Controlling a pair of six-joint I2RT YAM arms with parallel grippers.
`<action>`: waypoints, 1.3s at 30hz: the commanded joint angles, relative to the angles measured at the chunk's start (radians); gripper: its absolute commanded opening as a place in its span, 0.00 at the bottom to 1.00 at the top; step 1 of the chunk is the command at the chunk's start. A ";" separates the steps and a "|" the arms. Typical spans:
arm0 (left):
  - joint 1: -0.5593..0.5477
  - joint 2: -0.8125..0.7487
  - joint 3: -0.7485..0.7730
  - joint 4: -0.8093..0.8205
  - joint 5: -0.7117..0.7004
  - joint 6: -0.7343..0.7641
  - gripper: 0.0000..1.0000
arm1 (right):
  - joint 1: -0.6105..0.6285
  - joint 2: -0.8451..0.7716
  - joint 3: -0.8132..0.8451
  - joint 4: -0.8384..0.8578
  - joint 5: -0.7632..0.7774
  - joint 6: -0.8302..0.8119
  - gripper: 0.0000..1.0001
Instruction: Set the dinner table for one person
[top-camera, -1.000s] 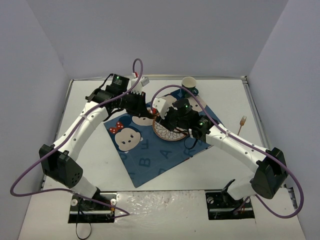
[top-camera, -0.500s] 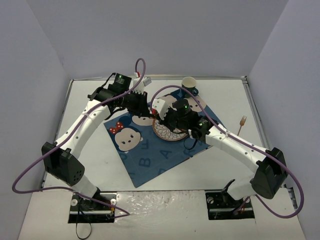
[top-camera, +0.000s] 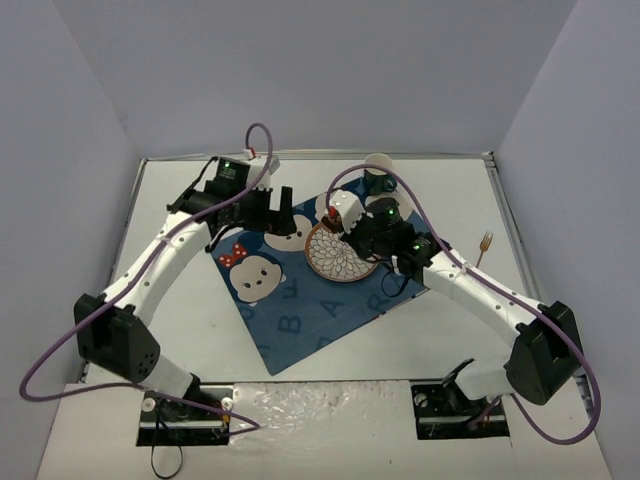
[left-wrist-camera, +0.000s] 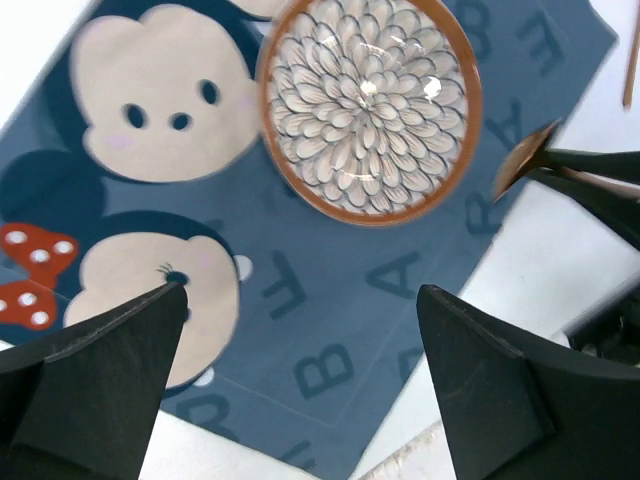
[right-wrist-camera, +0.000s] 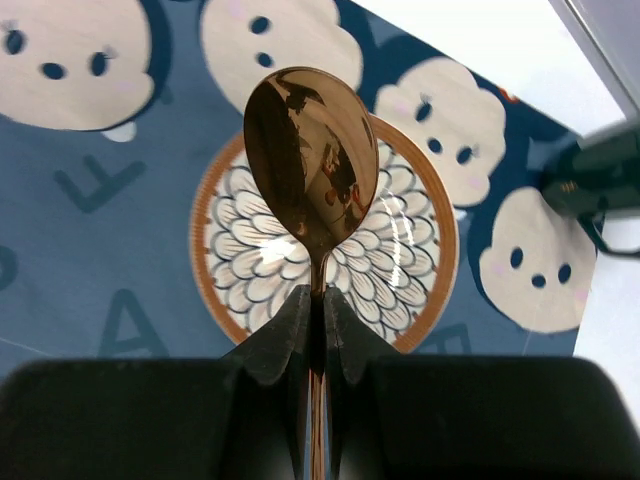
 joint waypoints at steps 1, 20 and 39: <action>0.106 -0.221 -0.117 0.179 -0.161 -0.037 0.97 | -0.139 0.017 0.005 0.060 0.018 0.054 0.00; 0.209 -0.565 -0.533 0.286 -0.481 0.111 0.97 | -0.447 0.435 0.197 0.016 0.002 0.091 0.00; 0.210 -0.548 -0.534 0.286 -0.475 0.118 0.97 | -0.509 0.524 0.168 0.085 -0.034 0.038 0.00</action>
